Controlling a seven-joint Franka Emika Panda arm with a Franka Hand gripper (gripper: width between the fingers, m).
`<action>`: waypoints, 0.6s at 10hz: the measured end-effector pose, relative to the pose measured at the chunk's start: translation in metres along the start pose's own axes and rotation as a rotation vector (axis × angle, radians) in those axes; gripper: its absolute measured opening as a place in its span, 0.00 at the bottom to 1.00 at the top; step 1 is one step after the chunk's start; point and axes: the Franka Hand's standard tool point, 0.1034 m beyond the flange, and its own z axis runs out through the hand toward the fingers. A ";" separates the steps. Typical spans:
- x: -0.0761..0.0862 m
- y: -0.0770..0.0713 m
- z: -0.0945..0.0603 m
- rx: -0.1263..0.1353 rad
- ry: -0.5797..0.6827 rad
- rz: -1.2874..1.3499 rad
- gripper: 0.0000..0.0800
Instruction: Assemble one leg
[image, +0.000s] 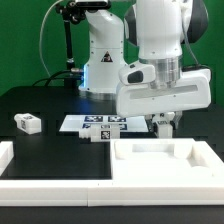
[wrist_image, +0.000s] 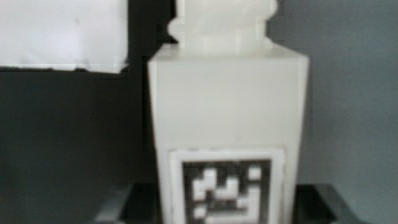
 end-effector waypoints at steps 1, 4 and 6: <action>0.000 0.000 0.000 0.000 0.000 0.000 0.59; -0.001 -0.007 -0.011 0.002 -0.168 0.005 0.80; 0.010 -0.003 -0.014 0.026 -0.195 -0.012 0.81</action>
Offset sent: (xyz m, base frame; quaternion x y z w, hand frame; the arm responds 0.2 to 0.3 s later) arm 0.0321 -0.0103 0.0243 -0.0655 -0.2290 0.0162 0.9711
